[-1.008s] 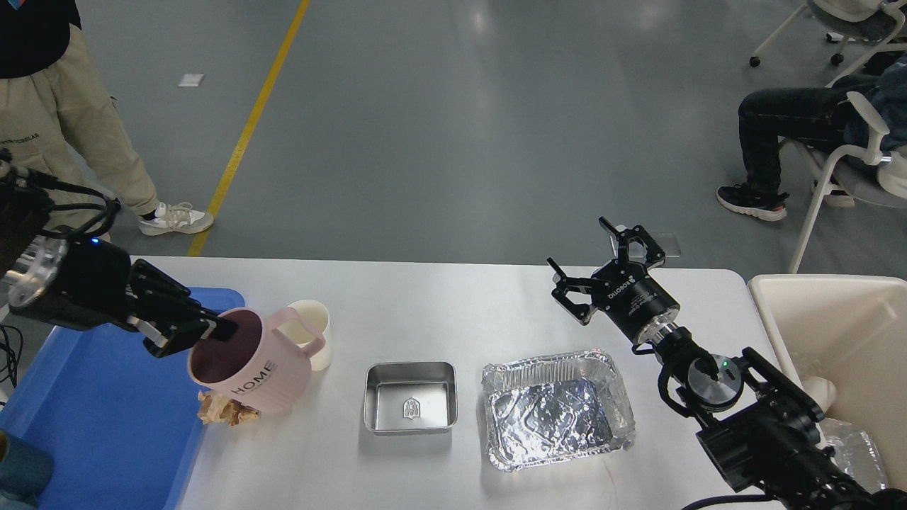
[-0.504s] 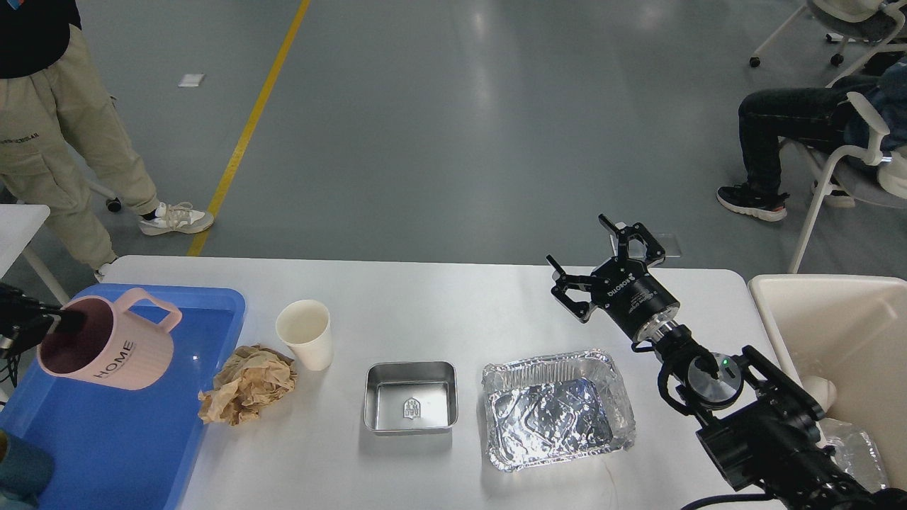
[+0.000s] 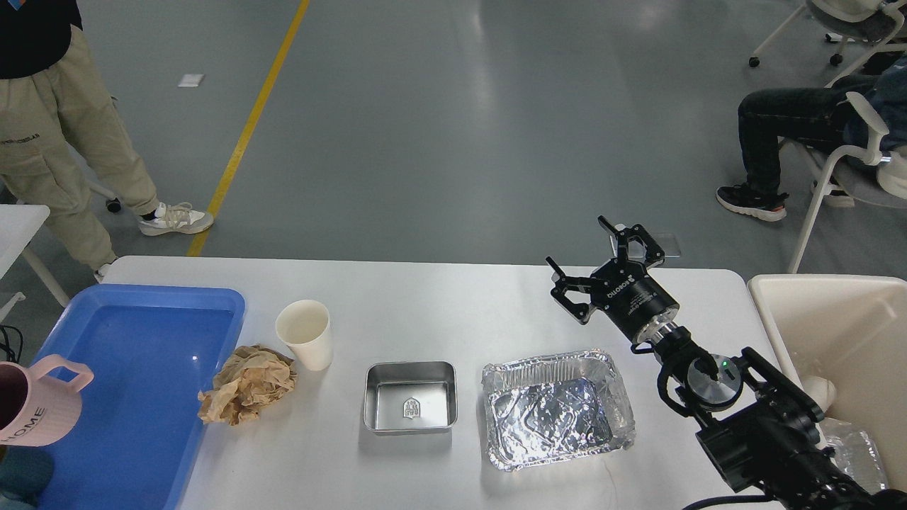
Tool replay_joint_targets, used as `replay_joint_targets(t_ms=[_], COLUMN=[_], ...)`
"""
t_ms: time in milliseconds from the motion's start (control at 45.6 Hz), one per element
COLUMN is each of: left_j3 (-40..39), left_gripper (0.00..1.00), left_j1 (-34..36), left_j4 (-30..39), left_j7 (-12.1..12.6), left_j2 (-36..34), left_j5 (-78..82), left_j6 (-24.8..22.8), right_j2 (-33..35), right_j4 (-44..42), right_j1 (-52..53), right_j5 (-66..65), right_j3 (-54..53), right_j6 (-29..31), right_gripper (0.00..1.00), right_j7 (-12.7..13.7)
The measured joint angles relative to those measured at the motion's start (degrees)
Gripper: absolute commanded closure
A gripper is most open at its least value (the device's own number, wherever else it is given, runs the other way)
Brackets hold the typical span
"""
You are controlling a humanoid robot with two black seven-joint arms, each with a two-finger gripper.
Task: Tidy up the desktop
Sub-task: 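Lift the pink mug and lower it into the blue tray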
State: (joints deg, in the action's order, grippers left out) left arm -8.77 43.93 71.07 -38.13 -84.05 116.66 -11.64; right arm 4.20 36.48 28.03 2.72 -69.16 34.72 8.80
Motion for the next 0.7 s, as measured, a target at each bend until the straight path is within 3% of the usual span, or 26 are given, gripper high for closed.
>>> replay_joint_targets(t_ms=[153, 701], left_j3=[0.00, -0.10], left_gripper=[0.95, 0.92], left_j1=[-3.64, -8.77], left_j4=[-3.84, -8.71], left_j7=[0.09, 0.64], left_j2=[3.25, 12.48], left_j5=[0.31, 0.39], left_j6=[3.17, 5.27], right_j2=[-0.20, -0.16], right_j4=[0.00, 0.00], right_j1=[-0.05, -0.67], right_j5=[0.00, 0.00], right_j3=[0.01, 0.08], right_j6=[0.00, 0.00], right_gripper=[0.00, 0.00], right_j7=[-0.01, -0.01])
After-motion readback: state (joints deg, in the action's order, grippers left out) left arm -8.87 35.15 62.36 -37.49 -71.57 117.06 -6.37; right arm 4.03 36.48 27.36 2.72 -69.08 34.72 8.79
